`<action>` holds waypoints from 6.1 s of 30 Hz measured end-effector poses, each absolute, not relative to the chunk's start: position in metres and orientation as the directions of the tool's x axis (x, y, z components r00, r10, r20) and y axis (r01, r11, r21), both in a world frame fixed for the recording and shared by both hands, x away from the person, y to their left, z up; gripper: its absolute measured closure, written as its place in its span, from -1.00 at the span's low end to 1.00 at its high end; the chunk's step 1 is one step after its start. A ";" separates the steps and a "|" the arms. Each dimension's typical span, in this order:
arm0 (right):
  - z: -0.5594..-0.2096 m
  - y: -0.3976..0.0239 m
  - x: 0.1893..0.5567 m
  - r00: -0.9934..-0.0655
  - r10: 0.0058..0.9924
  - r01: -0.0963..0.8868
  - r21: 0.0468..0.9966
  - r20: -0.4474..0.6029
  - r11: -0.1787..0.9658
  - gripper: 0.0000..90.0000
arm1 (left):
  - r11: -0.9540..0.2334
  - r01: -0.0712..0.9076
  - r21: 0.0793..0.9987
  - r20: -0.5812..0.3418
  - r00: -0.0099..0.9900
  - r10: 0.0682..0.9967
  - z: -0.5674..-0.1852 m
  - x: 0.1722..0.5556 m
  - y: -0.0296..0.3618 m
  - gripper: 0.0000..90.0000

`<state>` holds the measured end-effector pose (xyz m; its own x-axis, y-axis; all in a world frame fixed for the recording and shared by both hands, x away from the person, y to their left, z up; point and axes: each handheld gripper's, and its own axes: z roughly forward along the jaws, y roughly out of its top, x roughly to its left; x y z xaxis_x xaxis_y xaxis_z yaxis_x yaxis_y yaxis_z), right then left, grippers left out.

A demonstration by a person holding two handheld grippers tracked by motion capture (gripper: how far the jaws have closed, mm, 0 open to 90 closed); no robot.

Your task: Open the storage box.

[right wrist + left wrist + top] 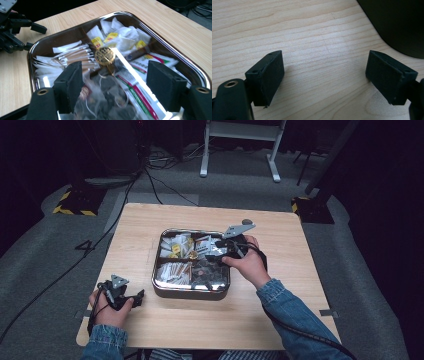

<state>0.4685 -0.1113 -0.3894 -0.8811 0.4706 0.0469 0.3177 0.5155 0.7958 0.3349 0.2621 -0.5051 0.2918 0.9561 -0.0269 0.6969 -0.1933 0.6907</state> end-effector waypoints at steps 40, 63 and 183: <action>-0.439 -0.043 0.491 -0.904 0.428 0.294 0.737 0.007 0.609 0.31 | -0.197 0.696 0.691 -0.027 0.296 0.955 -0.505 0.335 0.262 -0.65; -0.423 -0.044 0.489 -0.902 0.431 0.264 0.744 -0.035 0.613 0.31 | -0.197 0.695 0.692 -0.027 0.297 0.954 -0.505 0.336 0.262 -0.65; -0.451 -0.321 0.507 -0.671 0.740 0.523 0.738 0.048 0.426 0.31 | -0.204 0.688 0.696 -0.026 0.307 0.951 -0.505 0.342 0.267 -0.61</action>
